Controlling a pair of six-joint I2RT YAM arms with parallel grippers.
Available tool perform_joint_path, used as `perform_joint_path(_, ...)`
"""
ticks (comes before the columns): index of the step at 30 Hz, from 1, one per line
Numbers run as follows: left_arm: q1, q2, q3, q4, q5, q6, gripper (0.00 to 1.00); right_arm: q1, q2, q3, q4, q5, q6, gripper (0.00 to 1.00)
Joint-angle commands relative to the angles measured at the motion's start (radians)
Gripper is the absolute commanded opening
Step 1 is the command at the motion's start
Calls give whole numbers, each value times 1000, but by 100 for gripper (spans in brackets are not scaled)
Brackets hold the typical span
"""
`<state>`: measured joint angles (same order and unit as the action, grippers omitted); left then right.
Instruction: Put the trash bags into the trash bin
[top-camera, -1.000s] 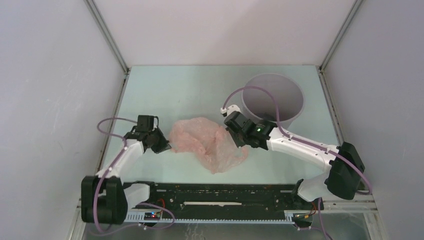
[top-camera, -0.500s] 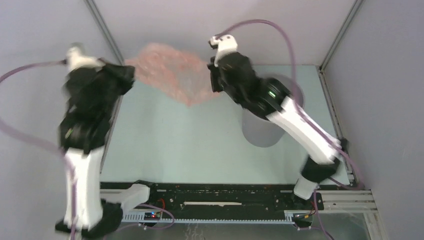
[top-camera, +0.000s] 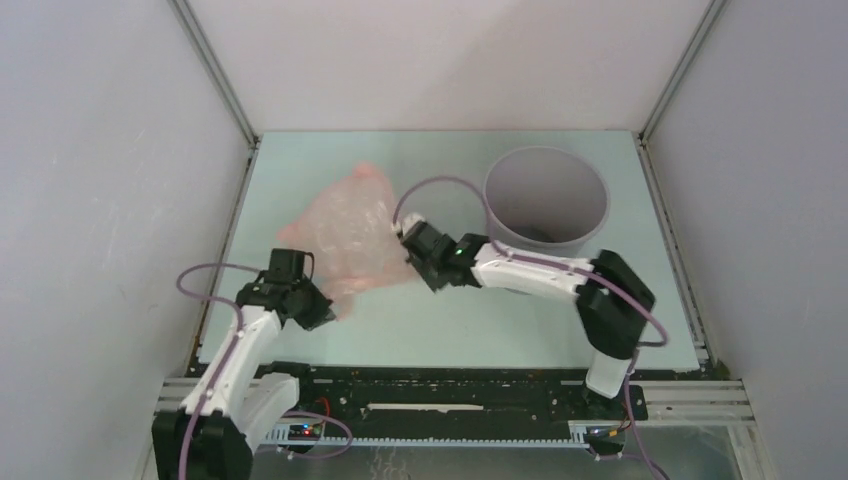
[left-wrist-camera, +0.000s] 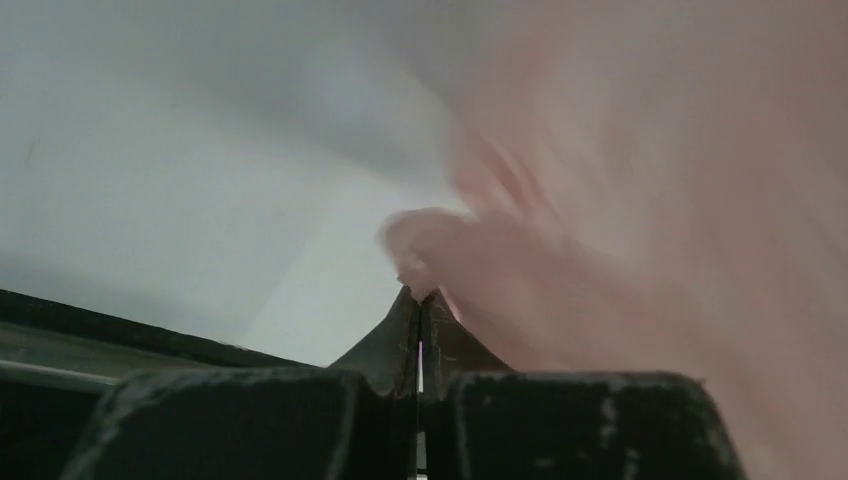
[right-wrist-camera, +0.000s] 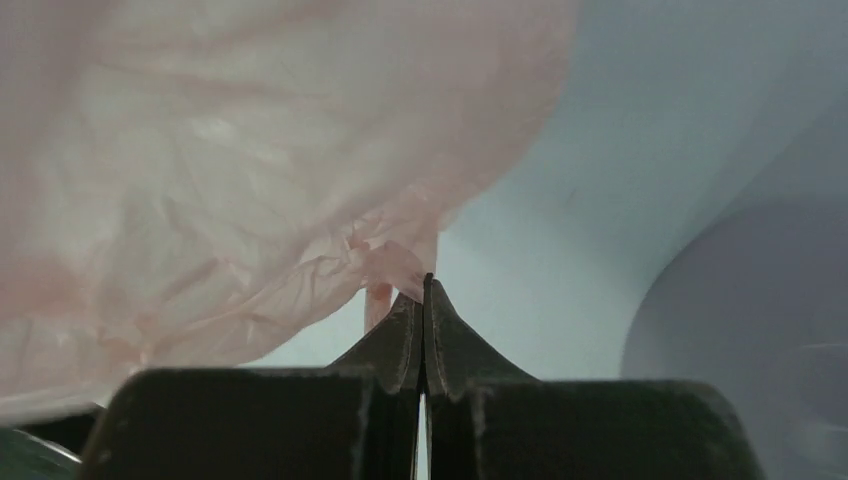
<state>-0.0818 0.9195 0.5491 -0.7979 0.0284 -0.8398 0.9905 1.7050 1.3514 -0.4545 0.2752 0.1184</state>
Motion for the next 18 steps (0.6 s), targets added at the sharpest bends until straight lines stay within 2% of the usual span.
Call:
perform_joint_path(1, 50, -79, 326, -22, 93, 32, 0, 7, -61, 115, -148, -54, 15, 0)
perform_joint_path(4, 65, 39, 732, -143, 99, 103, 0, -7, -34, 438, -285, 9, -46, 0)
perform_joint_path(8, 66, 199, 1400, -284, 42, 108, 0, 14, 65, 1080, -501, 104, -140, 0)
perform_joint_path(9, 66, 251, 1542, -326, 63, 79, 0, 26, 58, 1149, -491, 117, -150, 0)
perform_joint_path(10, 65, 278, 1611, -325, 123, 48, 0, 34, 15, 1133, -444, 111, -143, 0)
perform_joint_path(11, 64, 278, 1595, -289, 200, 19, 0, 43, -50, 1040, -352, 93, -141, 0)
perform_joint_path(12, 62, 250, 1506, -215, 267, 0, 0, 47, -128, 895, -232, 74, -147, 0)
perform_joint_path(13, 62, 204, 1371, -143, 291, -9, 0, 48, -212, 713, -98, 47, -151, 0)
perform_joint_path(15, 65, 98, 1049, -74, 220, -24, 0, 25, -328, 444, 79, 12, -105, 0)
perform_joint_path(16, 68, 59, 877, -60, 206, -17, 0, 3, -339, 357, 75, -19, -57, 0)
perform_joint_path(18, 78, 41, 585, -52, 271, 13, 0, -42, -324, 224, -17, -54, 44, 0)
